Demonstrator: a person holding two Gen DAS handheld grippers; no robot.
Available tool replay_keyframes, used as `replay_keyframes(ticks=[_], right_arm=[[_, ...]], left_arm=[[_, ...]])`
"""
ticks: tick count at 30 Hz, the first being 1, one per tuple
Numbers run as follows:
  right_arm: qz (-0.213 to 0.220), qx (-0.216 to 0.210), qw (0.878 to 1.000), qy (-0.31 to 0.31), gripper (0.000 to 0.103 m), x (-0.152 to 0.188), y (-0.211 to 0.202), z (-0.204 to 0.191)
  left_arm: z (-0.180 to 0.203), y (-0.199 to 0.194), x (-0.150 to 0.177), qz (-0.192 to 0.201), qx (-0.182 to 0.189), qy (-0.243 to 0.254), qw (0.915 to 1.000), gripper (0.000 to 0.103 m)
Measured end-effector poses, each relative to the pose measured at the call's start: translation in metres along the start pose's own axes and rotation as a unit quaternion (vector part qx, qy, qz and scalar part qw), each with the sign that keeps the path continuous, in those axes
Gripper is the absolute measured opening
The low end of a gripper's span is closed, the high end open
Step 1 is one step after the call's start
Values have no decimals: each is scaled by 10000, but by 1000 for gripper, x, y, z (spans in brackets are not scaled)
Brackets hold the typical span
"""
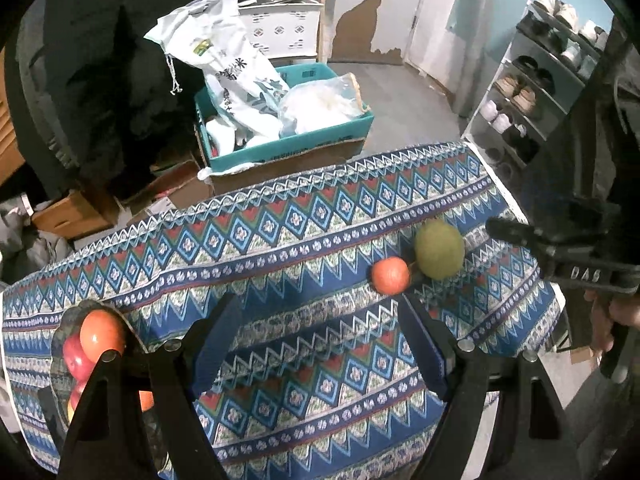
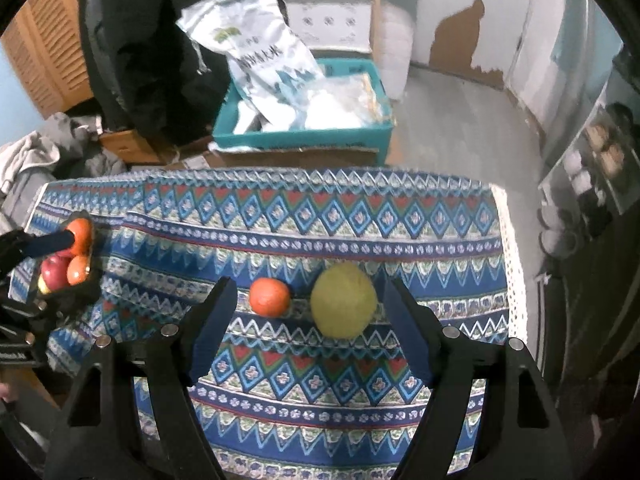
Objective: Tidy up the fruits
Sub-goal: 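Reach the left tool toward the small orange while the right tool approaches the green pear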
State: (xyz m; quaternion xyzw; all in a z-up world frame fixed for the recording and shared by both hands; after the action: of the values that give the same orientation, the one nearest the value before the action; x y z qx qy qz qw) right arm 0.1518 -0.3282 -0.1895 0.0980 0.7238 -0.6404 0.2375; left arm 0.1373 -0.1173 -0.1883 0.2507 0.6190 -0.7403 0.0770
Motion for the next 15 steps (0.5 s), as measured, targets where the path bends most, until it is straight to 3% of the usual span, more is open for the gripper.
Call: replay_keyframes(ticks=[15], right_arm=[[-667,19,9975,249,77,7,70,28]], left_arm=[[25,76,-14,-482,232,267,9982,82]])
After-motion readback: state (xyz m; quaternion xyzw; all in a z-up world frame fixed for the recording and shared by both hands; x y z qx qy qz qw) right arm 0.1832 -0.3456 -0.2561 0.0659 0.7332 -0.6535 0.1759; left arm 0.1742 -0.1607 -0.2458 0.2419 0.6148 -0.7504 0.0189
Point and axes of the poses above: each gripper's, at about its wrist camera, not at the fingertips, and y roughly the way its jaws point, z to its right, x to its underside, the point moved 3 cm from there along y, roughly the way its jaws point
